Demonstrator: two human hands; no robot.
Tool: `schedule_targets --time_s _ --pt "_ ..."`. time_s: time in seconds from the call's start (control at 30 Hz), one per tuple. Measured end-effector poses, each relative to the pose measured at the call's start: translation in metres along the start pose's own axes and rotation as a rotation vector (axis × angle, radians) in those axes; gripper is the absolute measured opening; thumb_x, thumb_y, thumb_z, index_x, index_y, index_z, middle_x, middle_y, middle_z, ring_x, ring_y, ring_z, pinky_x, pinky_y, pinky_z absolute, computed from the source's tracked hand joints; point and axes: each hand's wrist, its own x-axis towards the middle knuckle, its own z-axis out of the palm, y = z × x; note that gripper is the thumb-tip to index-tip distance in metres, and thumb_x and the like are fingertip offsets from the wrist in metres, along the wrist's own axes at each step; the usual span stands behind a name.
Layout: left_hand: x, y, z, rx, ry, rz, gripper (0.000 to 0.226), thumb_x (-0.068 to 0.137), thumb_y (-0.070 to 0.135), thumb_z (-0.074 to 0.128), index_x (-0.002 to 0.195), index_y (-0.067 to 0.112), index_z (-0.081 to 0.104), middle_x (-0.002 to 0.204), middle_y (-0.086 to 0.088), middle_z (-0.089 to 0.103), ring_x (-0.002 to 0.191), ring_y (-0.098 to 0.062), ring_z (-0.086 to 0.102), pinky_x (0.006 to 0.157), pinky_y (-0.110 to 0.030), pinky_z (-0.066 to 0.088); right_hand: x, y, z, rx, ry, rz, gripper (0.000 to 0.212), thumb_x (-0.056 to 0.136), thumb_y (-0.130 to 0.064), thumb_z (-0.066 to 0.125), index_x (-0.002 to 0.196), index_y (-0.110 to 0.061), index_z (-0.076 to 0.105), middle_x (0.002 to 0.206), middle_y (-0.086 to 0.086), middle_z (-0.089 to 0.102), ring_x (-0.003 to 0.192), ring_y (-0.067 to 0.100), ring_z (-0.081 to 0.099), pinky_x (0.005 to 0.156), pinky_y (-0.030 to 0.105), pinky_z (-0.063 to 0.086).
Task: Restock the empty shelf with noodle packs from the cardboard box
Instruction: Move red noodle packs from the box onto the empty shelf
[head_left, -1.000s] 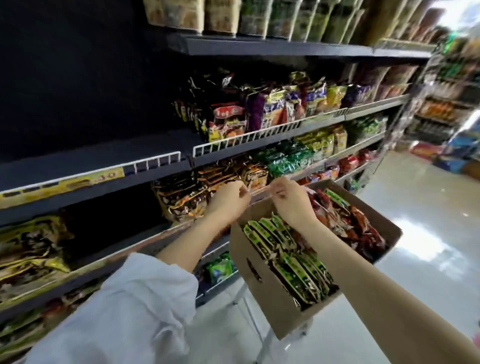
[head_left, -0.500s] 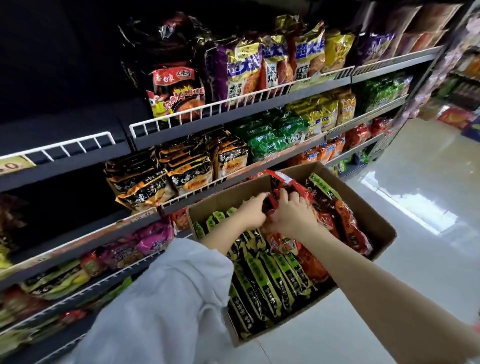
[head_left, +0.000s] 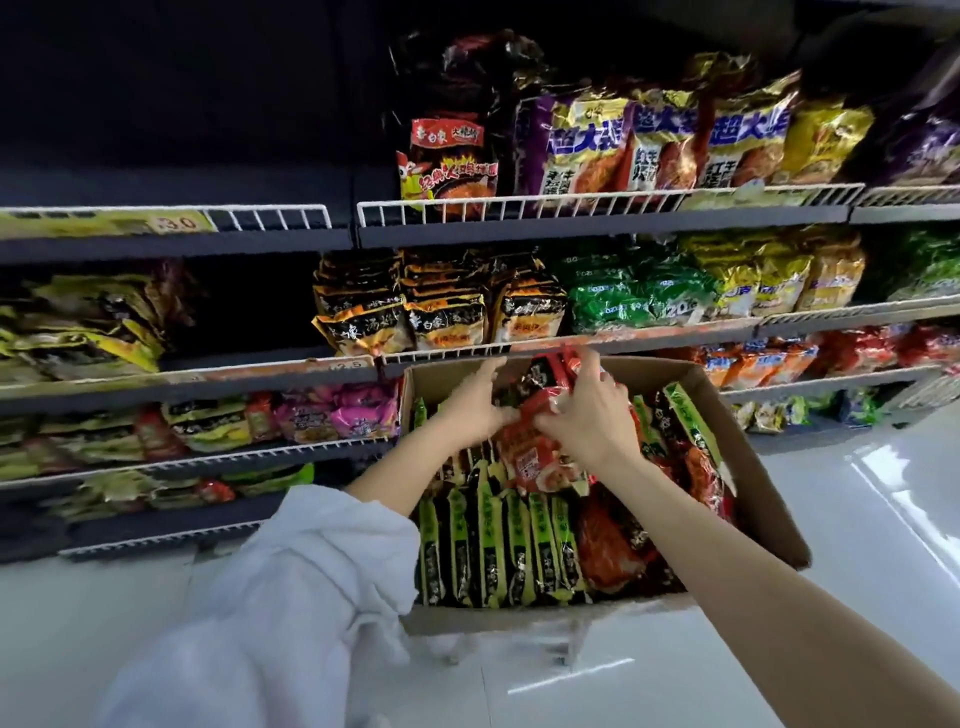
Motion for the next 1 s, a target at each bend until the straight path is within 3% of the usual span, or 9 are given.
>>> schedule_targets --time_s 0.1,0.2,0.27,0.37,0.53,0.63,0.77,0.9,1.0 --pt "-0.022 -0.003 -0.028 -0.118 0.196 -0.062 0.082 0.082 0.036 0.068 0.147 0.017 0.022 0.153 -0.012 0.026 0.137 -0.030 0.033 0.112 -0.045 0.032 0.001 -0.023 -0.019 0.273 0.019 -0.073 0.083 0.073 -0.022 0.077 0.138 -0.013 0.027 0.092 0.003 0.063 0.090 0.025 0.062 0.086 0.047 0.053" --pt "-0.045 -0.008 -0.061 -0.380 0.322 -0.076 0.081 0.081 0.042 0.067 0.145 0.013 0.026 0.151 -0.010 0.032 0.133 -0.029 0.041 0.108 -0.044 0.038 0.003 -0.056 -0.035 0.480 0.001 -0.096 0.073 0.076 -0.018 0.077 0.134 -0.012 0.033 0.083 -0.004 0.058 0.071 0.007 0.061 0.060 0.021 0.050" --pt "-0.059 -0.013 -0.084 -0.564 0.313 -0.066 0.066 0.081 0.043 0.067 0.134 0.015 0.040 0.142 -0.010 0.047 0.122 -0.027 0.053 0.104 -0.042 0.043 0.004 -0.081 -0.037 0.607 -0.021 -0.101 0.064 0.075 -0.022 0.079 0.123 -0.018 0.037 0.092 -0.003 0.058 0.077 0.007 0.061 0.063 0.023 0.052" --pt "-0.079 -0.027 -0.122 -0.672 0.341 -0.053 0.053 0.074 0.054 0.069 0.114 0.024 0.052 0.124 -0.007 0.063 0.110 -0.025 0.061 0.102 -0.046 0.045 0.005 -0.125 -0.027 0.766 -0.101 -0.109 0.066 0.074 -0.022 0.079 0.129 -0.016 0.042 0.104 0.004 0.063 0.087 0.018 0.067 0.076 0.039 0.058" --pt "-0.112 -0.065 -0.194 -0.661 0.608 -0.028 0.049 0.078 0.042 0.071 0.117 0.021 0.051 0.114 0.000 0.064 0.094 -0.013 0.063 0.084 -0.030 0.049 0.000 -0.214 0.008 0.861 -0.209 -0.255 0.035 0.082 -0.019 0.072 0.110 -0.018 0.053 0.099 0.003 0.067 0.082 0.014 0.068 0.066 0.026 0.055" --pt "-0.132 -0.093 -0.246 -0.623 0.754 0.027 0.059 0.075 0.041 0.075 0.123 0.020 0.048 0.117 0.001 0.062 0.097 -0.012 0.063 0.077 -0.026 0.052 -0.003 -0.282 0.036 0.939 -0.255 -0.337 0.042 0.084 -0.018 0.070 0.118 -0.023 0.046 0.099 0.000 0.065 0.079 0.007 0.066 0.059 0.018 0.053" --pt "-0.156 -0.128 -0.324 -0.567 0.898 0.118 0.052 0.076 0.032 0.076 0.118 0.024 0.047 0.105 0.009 0.062 0.089 -0.002 0.059 0.068 -0.014 0.050 -0.005 -0.373 0.076 0.992 -0.296 -0.433 0.063 0.076 -0.021 0.077 0.125 -0.025 0.038 0.106 -0.003 0.065 0.090 0.010 0.067 0.075 0.029 0.057" --pt "-0.179 -0.173 -0.407 -0.540 0.983 0.125 0.053 0.074 0.036 0.078 0.116 0.023 0.049 0.108 0.006 0.063 0.098 -0.009 0.062 0.079 -0.024 0.053 -0.004 -0.463 0.111 0.980 -0.333 -0.455 0.072 0.068 -0.023 0.084 0.125 -0.025 0.040 0.105 -0.008 0.065 0.090 0.006 0.066 0.073 0.024 0.053" --pt "-0.186 -0.209 -0.464 -0.512 0.983 0.110 0.057 0.073 0.040 0.077 0.119 0.024 0.048 0.114 0.004 0.062 0.101 -0.009 0.061 0.084 -0.027 0.053 -0.001 -0.523 0.143 1.006 -0.300 -0.421 0.066 0.063 -0.027 0.086 0.117 -0.023 0.050 0.102 -0.007 0.067 0.089 0.009 0.067 0.073 0.027 0.055"
